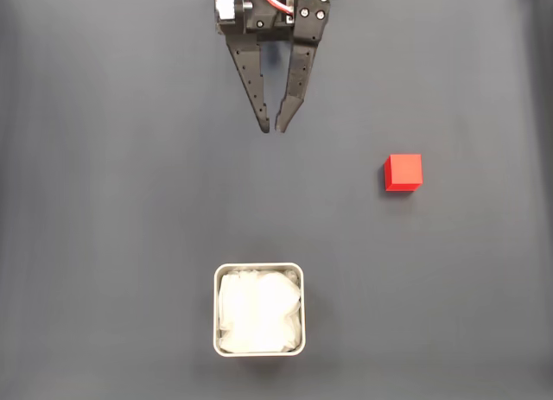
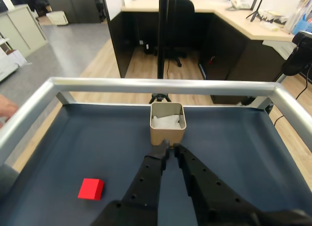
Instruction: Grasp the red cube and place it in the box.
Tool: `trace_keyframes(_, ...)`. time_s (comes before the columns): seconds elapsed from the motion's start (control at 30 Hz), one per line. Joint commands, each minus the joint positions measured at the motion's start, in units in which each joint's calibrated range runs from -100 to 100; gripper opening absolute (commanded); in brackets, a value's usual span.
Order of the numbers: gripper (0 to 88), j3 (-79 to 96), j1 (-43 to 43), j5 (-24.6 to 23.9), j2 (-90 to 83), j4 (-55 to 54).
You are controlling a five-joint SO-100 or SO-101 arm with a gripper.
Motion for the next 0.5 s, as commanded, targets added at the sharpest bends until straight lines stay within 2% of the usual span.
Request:
trace_keyframes(0.0,0.0,-8.3,0.1,0.4,5.1,5.8)
trace_keyframes(0.23,0.0,-12.6,-0.6,0.5,10.4,12.2)
trace_keyframes(0.47,0.0,-12.7,-5.7,0.6,11.7,13.5)
